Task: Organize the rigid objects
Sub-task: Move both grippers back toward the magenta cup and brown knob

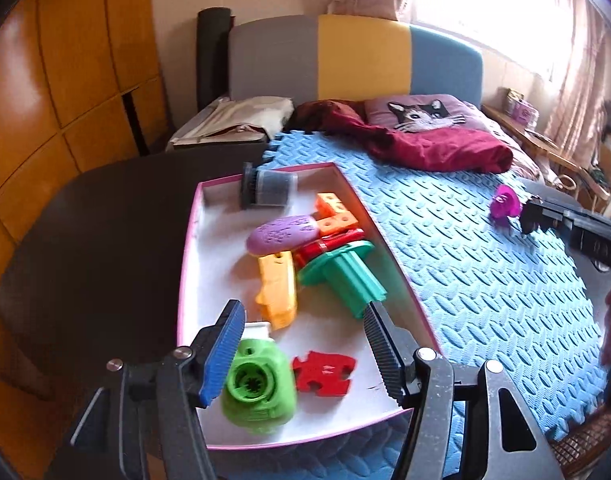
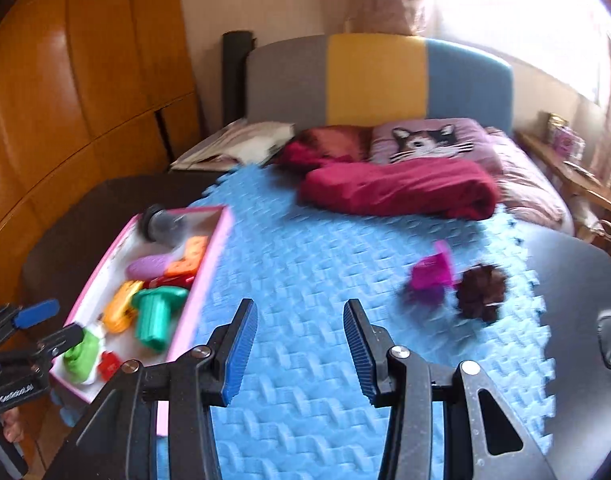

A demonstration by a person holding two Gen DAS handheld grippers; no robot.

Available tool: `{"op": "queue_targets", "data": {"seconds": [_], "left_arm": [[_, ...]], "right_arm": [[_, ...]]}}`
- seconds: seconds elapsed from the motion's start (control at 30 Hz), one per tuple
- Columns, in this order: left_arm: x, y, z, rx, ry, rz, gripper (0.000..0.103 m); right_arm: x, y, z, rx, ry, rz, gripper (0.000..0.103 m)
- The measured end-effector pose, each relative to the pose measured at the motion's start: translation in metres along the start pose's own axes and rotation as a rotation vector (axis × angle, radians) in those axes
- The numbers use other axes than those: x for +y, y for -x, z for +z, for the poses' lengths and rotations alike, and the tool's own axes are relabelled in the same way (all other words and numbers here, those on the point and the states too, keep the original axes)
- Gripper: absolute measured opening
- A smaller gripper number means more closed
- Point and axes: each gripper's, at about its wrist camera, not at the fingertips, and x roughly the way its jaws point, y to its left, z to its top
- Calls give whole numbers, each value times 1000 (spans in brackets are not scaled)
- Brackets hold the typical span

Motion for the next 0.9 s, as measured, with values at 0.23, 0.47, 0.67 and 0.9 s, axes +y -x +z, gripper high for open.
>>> {"op": "queue_targets", "data": {"seconds": [0.23,0.47,0.67,0.9], "left_arm": [[-29,-5,10,-5,-57,-57,68],[-60,-17,19,12,-111,-92,69],[-87,-35,28,50,-118,-126,69],[-129,-55,42,70,-177,-168,69]], "right_arm": [[-72,14,8,-87,-112,-155,45],[-165,0,-20,-55,-440,-322,45],[-182,-3,-24,-41,-564,-265,45],[-182,-4,-25,-32,-548,-236,45]]}}
